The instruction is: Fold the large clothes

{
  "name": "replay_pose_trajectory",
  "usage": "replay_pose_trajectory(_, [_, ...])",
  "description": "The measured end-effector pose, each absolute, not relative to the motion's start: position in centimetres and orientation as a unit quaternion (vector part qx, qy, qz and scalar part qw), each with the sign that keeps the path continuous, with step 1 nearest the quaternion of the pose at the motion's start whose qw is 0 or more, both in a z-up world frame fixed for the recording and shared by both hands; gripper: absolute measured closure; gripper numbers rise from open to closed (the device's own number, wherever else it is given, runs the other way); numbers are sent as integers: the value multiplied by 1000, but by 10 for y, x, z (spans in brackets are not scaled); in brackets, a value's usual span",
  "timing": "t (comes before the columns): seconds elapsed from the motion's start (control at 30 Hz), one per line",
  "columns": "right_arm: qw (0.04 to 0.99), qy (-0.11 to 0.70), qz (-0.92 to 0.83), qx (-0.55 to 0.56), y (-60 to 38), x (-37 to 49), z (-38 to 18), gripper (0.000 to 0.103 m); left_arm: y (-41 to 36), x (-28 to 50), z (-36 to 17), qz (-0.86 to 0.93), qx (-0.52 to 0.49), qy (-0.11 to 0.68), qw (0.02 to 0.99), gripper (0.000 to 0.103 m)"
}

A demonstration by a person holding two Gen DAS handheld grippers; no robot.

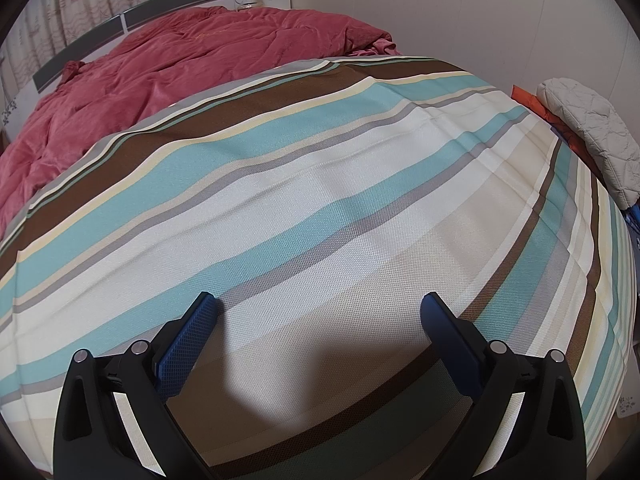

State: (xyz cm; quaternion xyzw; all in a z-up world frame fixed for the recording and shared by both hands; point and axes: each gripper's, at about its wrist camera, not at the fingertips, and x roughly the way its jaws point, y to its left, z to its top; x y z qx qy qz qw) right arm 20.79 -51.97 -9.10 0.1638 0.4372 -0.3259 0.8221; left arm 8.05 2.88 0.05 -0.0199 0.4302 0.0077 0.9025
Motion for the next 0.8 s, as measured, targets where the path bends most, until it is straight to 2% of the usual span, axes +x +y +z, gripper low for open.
replay_pose_trajectory(0.8, [822, 437, -326, 164, -520, 208, -91, 3, 14, 78, -2, -2, -3, 435, 900, 2])
